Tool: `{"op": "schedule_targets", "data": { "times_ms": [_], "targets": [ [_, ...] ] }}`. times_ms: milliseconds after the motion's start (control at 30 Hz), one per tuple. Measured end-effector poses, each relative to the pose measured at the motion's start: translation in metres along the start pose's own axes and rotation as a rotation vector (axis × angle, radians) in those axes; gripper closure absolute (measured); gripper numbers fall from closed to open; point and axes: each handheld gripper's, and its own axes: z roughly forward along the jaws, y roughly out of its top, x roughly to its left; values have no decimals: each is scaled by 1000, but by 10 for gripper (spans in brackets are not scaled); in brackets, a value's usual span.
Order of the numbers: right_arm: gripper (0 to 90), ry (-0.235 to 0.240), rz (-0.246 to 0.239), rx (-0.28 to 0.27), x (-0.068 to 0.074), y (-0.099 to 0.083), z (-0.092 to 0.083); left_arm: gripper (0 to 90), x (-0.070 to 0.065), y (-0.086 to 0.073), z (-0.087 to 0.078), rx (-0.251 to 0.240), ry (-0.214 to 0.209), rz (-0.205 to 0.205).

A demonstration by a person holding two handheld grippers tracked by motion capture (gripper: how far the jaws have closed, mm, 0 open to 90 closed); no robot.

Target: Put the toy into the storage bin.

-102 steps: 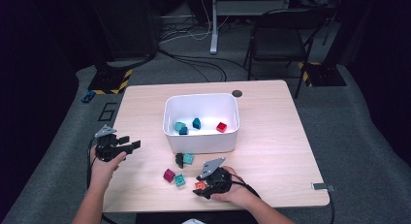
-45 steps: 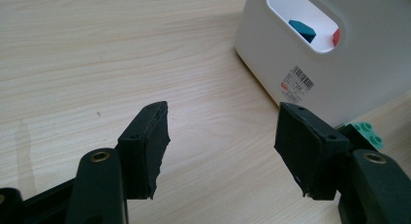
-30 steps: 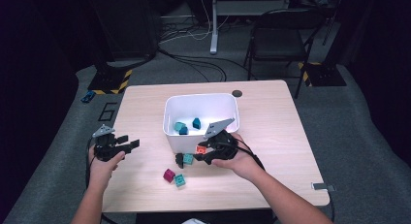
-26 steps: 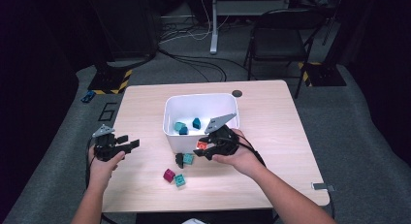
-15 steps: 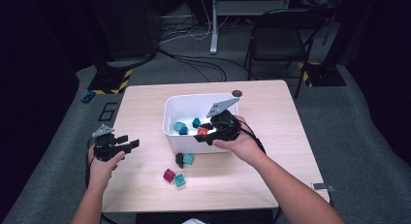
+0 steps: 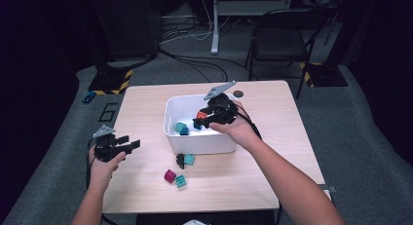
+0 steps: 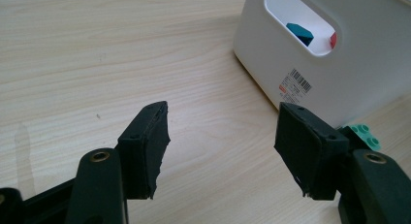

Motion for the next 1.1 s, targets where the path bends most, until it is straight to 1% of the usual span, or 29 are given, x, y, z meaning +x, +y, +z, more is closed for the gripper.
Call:
{"op": "schedule_targets", "data": {
  "times_ms": [67,133,167,233,267,367,433,500,600,633,767,933,967,1000,1033,1100],
  "targets": [
    [525,-2,2,-2,-2,2,2,364,0,0,0,0,0,0],
    [526,-14,0,-9,-8,9,8,364,-1,0,-1,1,-3,2],
    [525,-13,2,-8,-10,11,11,365,-1,-1,0,-12,0,0],
    [526,-21,7,-11,-13,15,17,365,-1,-1,-1,-8,-2,0],
    [525,-20,1,-13,-15,17,20,365,0,0,-3,0,-5,1],
    [526,-18,-2,-15,-18,22,31,365,1,-1,-4,-7,-1,-5],
    [526,-25,-4,-7,-19,25,40,365,2,-1,-4,-21,3,-8],
    [526,-31,-15,4,-20,28,47,364,2,-1,-5,-12,-1,-7],
    [526,-31,-9,12,-23,32,58,365,3,-1,-5,-15,-1,-8],
    [526,-28,-15,14,-25,32,62,365,3,-1,-6,-12,-4,-11],
    [526,-29,-8,23,-30,32,76,365,3,-1,-6,-15,-4,-12],
    [526,-38,-9,66,-37,27,92,365,3,-1,-5,-16,-1,-11],
    [526,-38,-9,66,-37,27,92,365,3,-1,-5,-16,-1,-11],
    [525,-40,-6,73,-38,27,95,365,3,-2,-4,-24,-1,-13],
    [526,-45,2,85,-41,25,101,365,3,-1,-4,-20,-2,-14],
    [525,-51,8,105,-42,23,106,365,3,-2,-4,-22,-3,-13]
  ]
}}
